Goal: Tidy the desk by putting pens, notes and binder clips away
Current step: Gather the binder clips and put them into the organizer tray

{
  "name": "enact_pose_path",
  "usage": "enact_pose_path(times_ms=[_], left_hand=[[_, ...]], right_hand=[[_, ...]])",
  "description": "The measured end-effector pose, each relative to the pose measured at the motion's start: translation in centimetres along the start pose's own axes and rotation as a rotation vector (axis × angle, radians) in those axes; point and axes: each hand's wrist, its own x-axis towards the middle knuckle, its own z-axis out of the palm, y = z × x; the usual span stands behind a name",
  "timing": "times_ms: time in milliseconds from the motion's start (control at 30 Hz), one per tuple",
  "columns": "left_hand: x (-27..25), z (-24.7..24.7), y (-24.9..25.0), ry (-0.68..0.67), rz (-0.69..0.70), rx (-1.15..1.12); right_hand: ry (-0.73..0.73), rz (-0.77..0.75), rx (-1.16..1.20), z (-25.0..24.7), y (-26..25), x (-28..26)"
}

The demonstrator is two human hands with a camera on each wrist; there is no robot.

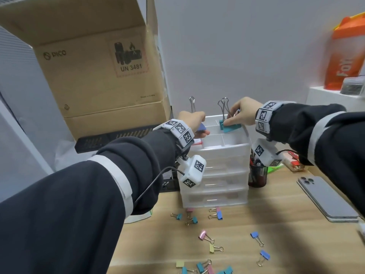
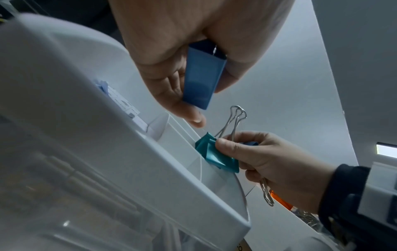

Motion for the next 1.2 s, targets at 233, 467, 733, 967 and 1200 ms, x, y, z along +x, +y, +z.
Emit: enact_pose_path(times_ms=[233,467,733,967,1200], left_hand=[[0.9,0.3,-0.8,0.034,0.023,0.093],[1.2,0.2,-1.0,0.015,0.018,0.133],[1.1,-0.7,-1.2,-0.006,0.042,0.151],[0.1,-1.9,-1.2,0.018,0.054,0.150],[-0.3,-2.8,-1.6,0.030,0.054,0.147]], right_hand=[[0.025,-0.043,-0.092,0.7,1.3,-0.1],[-0.007,-0.091,-0.103,1.0,1.2,-0.2],[-0.054,-0.081,-0.246,0.8,0.0,-0.4],[-0.088,-0.064,-0.281,0.2,-2.1,-1.2],[-0.085,-0.048,-0.230,0.7,-2.8,-0.7]])
